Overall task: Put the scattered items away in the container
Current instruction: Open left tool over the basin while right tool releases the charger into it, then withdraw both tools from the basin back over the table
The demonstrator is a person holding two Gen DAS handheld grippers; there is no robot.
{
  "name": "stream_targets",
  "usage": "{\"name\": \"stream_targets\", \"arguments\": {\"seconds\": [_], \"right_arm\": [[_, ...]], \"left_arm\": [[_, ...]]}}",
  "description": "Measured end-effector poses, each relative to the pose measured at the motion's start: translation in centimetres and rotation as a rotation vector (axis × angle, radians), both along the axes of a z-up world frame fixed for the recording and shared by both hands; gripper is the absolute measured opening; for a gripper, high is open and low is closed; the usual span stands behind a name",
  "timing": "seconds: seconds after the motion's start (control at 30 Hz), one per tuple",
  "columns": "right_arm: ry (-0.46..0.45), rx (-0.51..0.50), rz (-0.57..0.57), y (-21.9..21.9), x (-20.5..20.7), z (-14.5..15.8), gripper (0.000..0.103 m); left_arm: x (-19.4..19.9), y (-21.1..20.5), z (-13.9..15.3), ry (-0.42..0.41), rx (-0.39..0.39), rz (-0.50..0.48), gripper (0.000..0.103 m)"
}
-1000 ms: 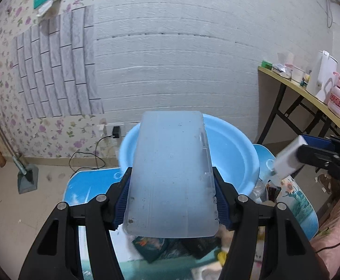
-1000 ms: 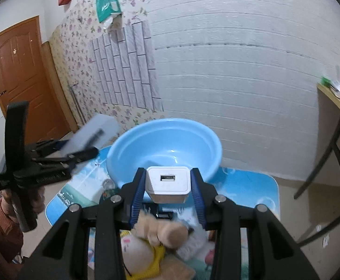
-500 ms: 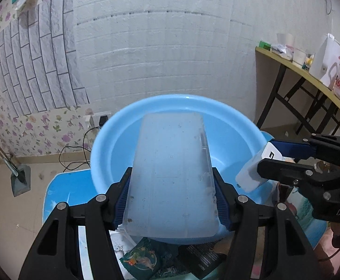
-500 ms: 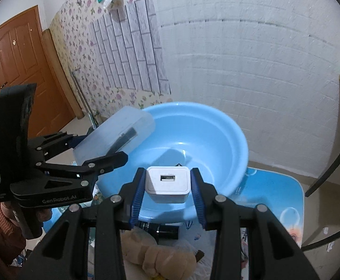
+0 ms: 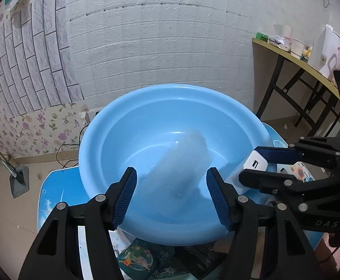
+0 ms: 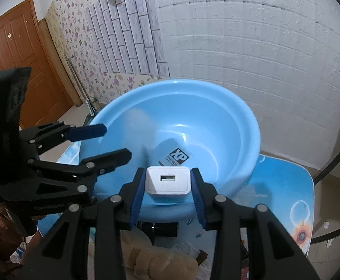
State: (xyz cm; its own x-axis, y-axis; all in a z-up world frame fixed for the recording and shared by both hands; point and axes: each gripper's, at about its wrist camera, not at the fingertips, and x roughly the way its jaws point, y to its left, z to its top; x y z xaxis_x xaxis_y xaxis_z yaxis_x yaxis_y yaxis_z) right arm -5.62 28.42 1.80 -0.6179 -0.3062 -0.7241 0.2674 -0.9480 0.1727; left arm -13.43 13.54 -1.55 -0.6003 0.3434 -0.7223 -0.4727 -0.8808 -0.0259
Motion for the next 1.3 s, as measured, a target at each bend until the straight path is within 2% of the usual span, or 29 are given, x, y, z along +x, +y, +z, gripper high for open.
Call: {"name": "stream_targets", "arguments": {"seconds": [0.43,0.73,0.97,1.07,1.3], "right_arm": [[0.005,0.008,-0.008,-0.1,1.0,0.3,0.038],[0.007,0.008,-0.031,0.5,3.1,0.8,0.038],[0.003,0.01,-0.055,1.1,5.6,0.6,0.038],[0.004,0.011,-0.084,1.5,7.0,0.5,0.038],[0.009,0.019,-0.093,1.6,9.3,0.4,0.038]], "left_arm": [[2.0,-0.2,0.1,-0.007,-0.013,0.011,0.064],[4.3,-0.9,0.7,-0.01,-0.012,0.022,0.064],[6.7,-1.7,1.2,-0.009,-0.005,0.036,0.073],[7.8,-2.3,1.1,-0.007,-0.006,0.047,0.082],[9.8,-3.3,0.5,-0.039,-0.004,0.073,0.087]]}}
